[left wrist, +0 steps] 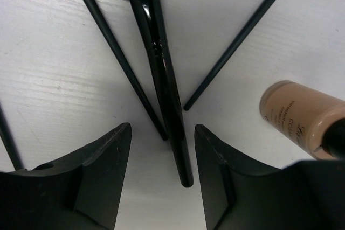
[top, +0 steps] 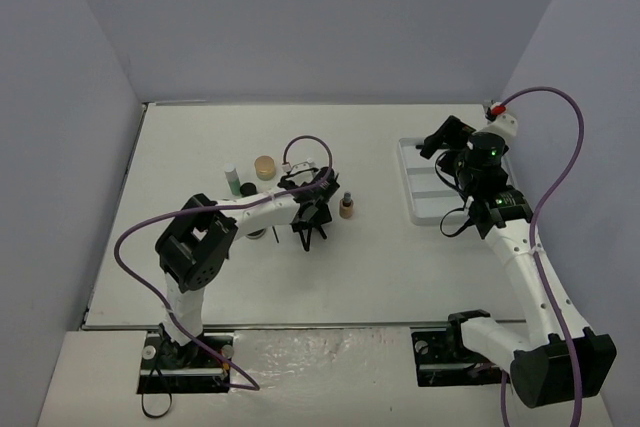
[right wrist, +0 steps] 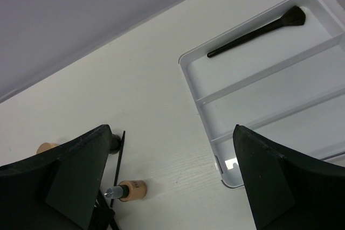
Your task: Organize the makeup
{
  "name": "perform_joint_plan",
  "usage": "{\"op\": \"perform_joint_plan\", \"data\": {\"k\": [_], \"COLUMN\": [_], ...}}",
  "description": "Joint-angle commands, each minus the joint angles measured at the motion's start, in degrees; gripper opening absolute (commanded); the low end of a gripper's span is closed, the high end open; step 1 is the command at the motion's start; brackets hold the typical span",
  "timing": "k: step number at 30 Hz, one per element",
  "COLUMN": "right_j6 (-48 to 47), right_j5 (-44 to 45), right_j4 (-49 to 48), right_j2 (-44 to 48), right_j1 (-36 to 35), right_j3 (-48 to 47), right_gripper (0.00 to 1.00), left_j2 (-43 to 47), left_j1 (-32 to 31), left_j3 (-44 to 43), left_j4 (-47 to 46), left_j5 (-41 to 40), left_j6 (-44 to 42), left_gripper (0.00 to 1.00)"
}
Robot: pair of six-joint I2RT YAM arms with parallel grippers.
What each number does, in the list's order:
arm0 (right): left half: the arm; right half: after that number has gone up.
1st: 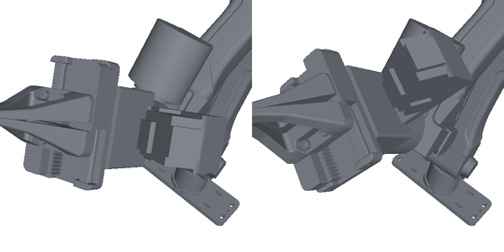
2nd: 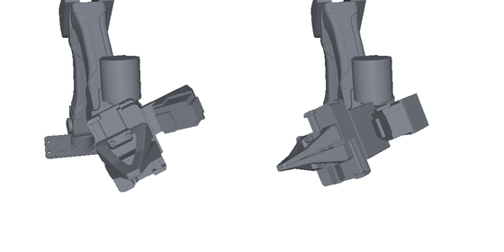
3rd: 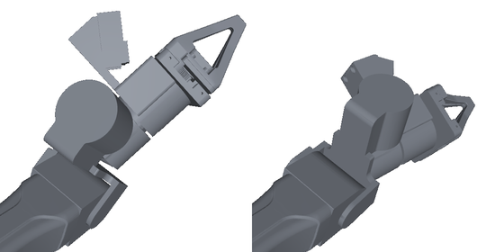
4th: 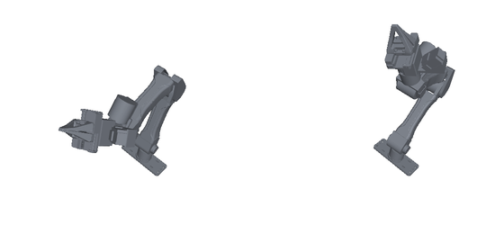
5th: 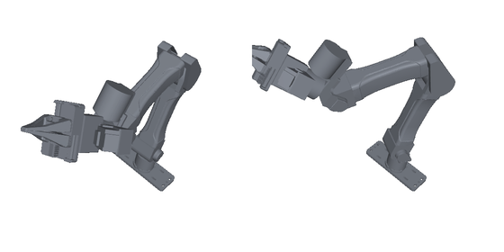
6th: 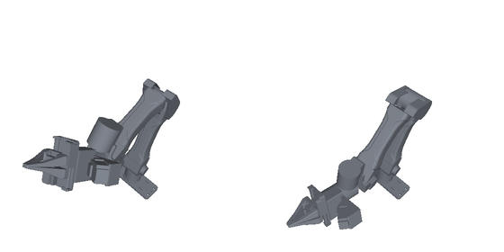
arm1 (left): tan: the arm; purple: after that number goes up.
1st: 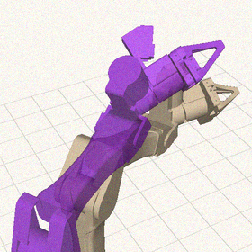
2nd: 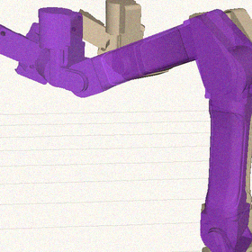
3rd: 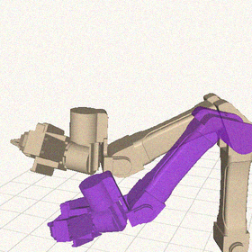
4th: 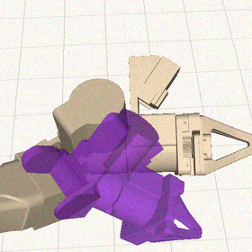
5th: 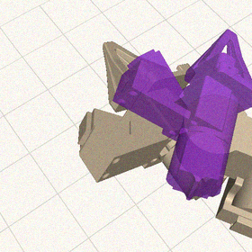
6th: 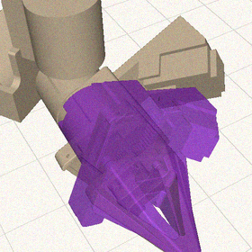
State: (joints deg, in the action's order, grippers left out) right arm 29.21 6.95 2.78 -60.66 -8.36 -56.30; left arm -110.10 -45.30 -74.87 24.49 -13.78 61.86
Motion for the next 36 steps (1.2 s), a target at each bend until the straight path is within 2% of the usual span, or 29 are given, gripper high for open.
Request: {"op": "perform_joint_plan", "data": {"k": [1,11,20,26,28,36], "right_j6": [-1.7,-2.0,-2.1,-2.1,-2.4,-4.8], "right_j5": [1.9,2.2,2.0,1.9,1.9,-1.8], "right_j4": [-1.1,-0.8,-0.8,-0.8,-0.8,-0.6], "right_j2": [1.7,3.1,2.9,2.8,3.0,3.0], "right_j1": [-0.7,-1.4,-2.2,-2.4,-2.5,-2.7], "right_j3": [1.0,2.3,2.3,2.5,2.5,0.8], "right_gripper": [0.92,0.92,0.92,0.92,0.92,0.92], "left_j2": [0.6,4.6,6.7,7.4,8.4,15.1], "left_j1": [-0.8,-1.5,-1.5,-1.5,-1.6,-2.4], "left_j3": [-2.7,5.8,8.9,9.1,9.5,8.1], "left_j4": [-0.6,1.7,3.4,4.9,5.3,9.7], "left_j5": [0.4,1.6,2.3,2.5,2.5,-1.2], "left_j6": [2.3,4.6,4.8,3.7,3.6,0.6], "left_gripper": [0.45,0.35,0.22,0.04,0.01,0.0]}}
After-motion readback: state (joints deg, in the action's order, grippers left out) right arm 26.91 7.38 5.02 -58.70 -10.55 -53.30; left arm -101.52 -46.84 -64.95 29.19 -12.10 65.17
